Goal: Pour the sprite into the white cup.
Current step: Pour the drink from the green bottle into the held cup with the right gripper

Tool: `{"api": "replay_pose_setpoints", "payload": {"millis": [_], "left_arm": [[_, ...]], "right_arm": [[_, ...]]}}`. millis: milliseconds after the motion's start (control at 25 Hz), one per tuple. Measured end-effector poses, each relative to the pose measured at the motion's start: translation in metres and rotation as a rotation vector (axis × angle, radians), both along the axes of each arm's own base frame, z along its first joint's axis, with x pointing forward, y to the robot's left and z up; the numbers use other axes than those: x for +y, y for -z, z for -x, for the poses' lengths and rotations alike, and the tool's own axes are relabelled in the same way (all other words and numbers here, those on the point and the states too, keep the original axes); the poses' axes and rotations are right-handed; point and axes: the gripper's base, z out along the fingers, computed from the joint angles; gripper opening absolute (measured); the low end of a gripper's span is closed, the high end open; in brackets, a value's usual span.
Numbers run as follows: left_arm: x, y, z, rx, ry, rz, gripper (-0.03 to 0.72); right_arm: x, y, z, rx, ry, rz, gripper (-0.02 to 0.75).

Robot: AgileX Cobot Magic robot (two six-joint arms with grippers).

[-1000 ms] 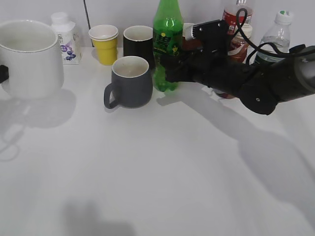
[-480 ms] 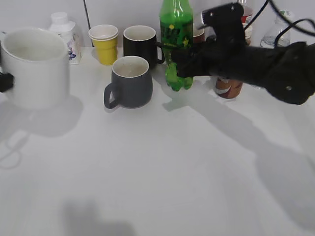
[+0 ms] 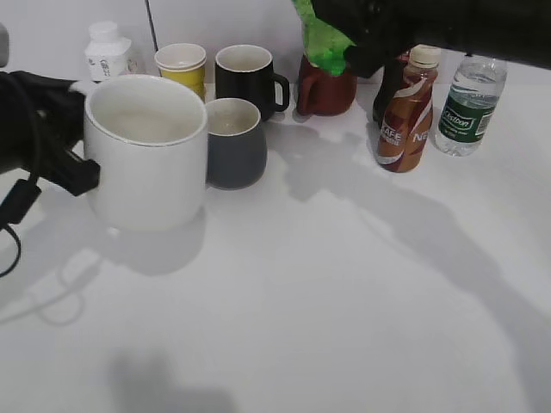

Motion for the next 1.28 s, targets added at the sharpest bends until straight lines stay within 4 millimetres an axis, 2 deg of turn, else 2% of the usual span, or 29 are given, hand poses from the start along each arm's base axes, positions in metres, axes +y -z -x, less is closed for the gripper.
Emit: {"api": "replay_pose_setpoints", "payload": {"millis": [120,240,480,640,1280], "left_arm": [[-0.01,0.0,0.005,0.015,0.032,0.015,0.038],[-0.016,0.0,0.007,0.051,0.034,0.021,0.038],[-0.018,-0.012,-0.003,0.094,-0.016,0.035,0.038],[-0.019,-0.011,-0.007,0.121,-0.027,0.019,0.038],[-0.019,-0.007,-0.007,0.138,-0.028,-0.001,0.038]], "right_arm": [[0.001,-0.004,0.007,-0.065,-0.048,0.098,0.333],[0.004,0.003,0.011,-0.105,-0.079,0.242,0.332],[0.014,0.009,0.017,-0.231,-0.13,0.448,0.333],[0.016,0.009,0.019,-0.333,-0.161,0.545,0.333],[0.013,0.005,0.014,-0.538,-0.132,0.697,0.331]]}}
